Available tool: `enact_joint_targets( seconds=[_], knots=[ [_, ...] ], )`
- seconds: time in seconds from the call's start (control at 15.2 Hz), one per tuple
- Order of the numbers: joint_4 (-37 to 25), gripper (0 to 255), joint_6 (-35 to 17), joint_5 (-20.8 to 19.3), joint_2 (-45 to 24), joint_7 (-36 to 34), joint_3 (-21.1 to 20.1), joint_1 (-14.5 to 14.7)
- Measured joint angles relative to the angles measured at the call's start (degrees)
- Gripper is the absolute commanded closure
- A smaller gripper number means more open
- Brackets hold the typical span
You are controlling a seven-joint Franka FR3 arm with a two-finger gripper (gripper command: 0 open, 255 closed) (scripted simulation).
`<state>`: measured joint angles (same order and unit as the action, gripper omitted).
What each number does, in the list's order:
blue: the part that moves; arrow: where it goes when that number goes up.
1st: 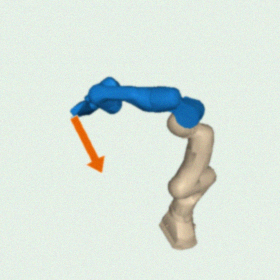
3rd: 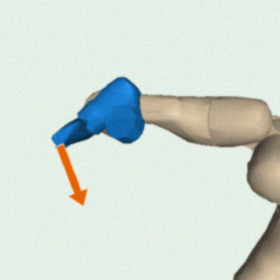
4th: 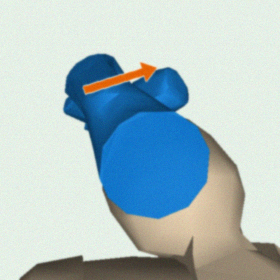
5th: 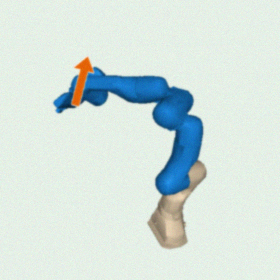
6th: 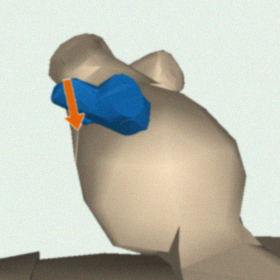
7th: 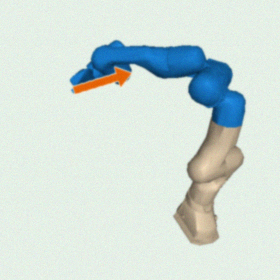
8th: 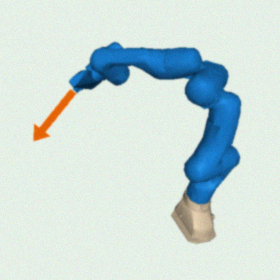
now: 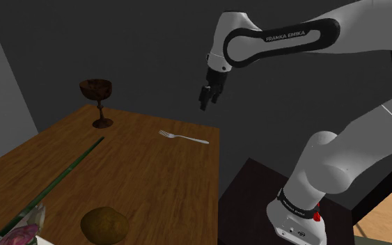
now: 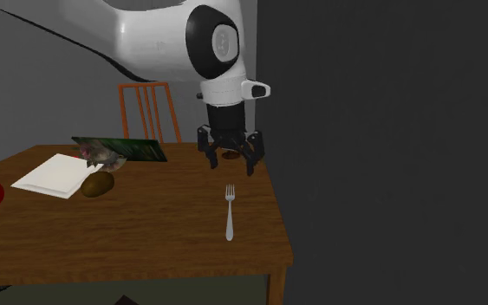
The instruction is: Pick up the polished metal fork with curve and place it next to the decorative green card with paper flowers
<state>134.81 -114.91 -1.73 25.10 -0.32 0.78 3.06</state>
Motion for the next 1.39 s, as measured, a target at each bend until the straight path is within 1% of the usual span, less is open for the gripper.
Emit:
enact_joint_targets(
  seconds=[0.46,0.86,0.99,1.39],
  knots=[
    [-2.95,0,-9.73,1.54,-13.18,4.07,-0.54,2.31],
    [-8.12,0,-16.19,2.78,-25.3,7.48,-1.64,4.01],
    [-9.04,0,-17.74,2.99,-27.88,8.13,-1.93,4.29],
    [-8.36,0,-22.09,3.09,-31.56,8.54,-1.99,4.33]
  ],
)
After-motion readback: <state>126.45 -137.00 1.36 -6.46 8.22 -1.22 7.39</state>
